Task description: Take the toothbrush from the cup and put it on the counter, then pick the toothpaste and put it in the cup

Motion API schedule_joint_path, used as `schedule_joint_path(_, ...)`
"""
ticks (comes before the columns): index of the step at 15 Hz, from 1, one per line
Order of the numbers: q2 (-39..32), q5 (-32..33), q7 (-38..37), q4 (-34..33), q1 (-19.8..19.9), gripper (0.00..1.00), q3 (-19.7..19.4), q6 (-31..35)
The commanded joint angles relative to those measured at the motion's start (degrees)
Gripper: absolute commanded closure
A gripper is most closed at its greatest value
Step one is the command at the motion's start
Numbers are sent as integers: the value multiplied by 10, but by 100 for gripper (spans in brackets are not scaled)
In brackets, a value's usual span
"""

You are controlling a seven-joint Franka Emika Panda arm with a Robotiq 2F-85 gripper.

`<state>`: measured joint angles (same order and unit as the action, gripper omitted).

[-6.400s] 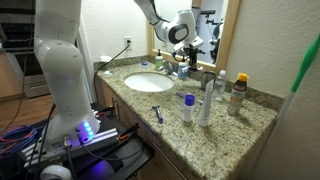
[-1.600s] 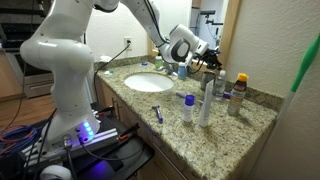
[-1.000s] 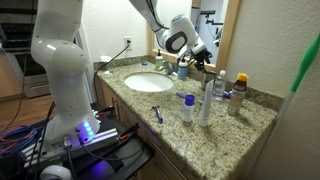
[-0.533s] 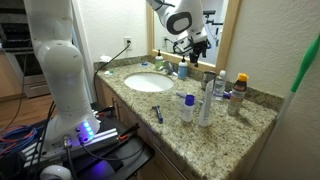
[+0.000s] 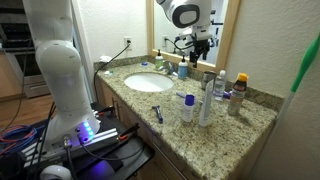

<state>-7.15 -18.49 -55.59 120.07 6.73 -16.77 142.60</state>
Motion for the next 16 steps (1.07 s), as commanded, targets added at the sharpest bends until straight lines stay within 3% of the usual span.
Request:
schedule_joint_path(1,-50,25,-41,-40,10,0,16,-6)
schedule_joint_path(12,-204,53,-167,-178,7,0,21,-1)
schedule_joint_path(13,-214,53,-170,-187,8,6,21,-2)
schedule_joint_path(14,-221,56,-174,-194,6,26,20,-3)
schedule_joint_path(16,-229,57,-174,-200,6,40,20,-2)
